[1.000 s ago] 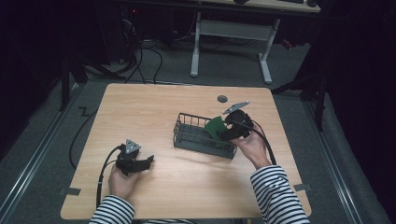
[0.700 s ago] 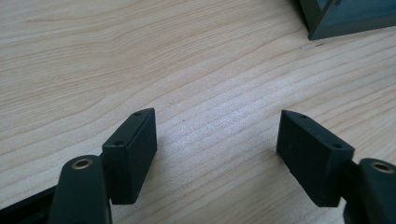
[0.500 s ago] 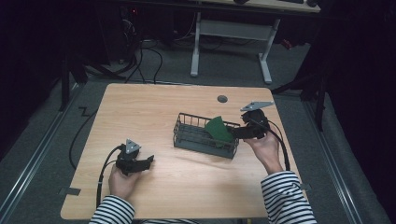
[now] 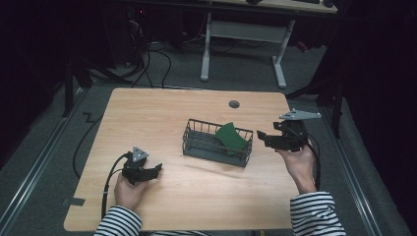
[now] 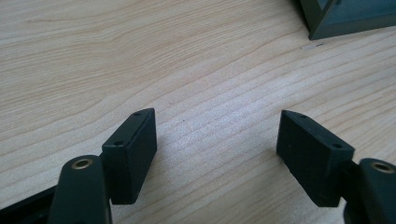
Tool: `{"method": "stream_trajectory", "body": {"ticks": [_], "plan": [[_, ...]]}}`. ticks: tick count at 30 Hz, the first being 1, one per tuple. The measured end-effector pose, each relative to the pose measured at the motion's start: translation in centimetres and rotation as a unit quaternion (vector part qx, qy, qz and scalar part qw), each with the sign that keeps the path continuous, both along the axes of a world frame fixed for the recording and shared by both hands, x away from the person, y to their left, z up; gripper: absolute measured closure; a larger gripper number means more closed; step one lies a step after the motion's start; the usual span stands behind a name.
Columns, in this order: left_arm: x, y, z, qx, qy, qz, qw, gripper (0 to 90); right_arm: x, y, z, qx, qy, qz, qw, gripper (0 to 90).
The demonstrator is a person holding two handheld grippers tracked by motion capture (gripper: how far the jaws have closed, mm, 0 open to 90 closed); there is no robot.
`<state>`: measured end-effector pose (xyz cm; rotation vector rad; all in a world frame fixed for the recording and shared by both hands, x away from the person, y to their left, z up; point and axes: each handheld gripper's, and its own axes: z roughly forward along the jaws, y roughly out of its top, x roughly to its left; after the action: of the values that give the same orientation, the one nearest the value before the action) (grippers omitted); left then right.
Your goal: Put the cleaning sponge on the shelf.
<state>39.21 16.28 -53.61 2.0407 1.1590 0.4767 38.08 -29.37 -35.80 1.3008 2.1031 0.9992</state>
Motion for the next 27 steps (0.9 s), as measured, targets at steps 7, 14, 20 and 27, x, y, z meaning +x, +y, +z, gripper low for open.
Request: {"method": "stream_trajectory", "body": {"ticks": [7, 14, 20, 27], "plan": [[0.0, 0.0, 0.0, 0.000, 0.000, 0.000, 1.0000, 29.2, -1.5, -1.5, 0.7, 0.018, -0.014, -0.012, 0.9997, 29.9], [0.0, 0.0, 0.0, 0.000, 0.000, 0.000, 1.0000, 29.0, -3.3, -3.1, 0.9, 0.043, -0.027, -0.023, 0.9984, 31.3], [0.0, -0.1, 0.0, 0.003, -0.001, -0.001, 1.0000, 28.9, -4.5, -4.7, -0.3, 0.045, -0.021, -0.045, 0.9977, 31.8], [0.0, 0.0, 0.0, 0.002, -0.001, -0.001, 1.0000, 29.1, -6.1, -6.3, -1.4, 0.060, -0.024, -0.057, 0.9963, 32.1]]}}
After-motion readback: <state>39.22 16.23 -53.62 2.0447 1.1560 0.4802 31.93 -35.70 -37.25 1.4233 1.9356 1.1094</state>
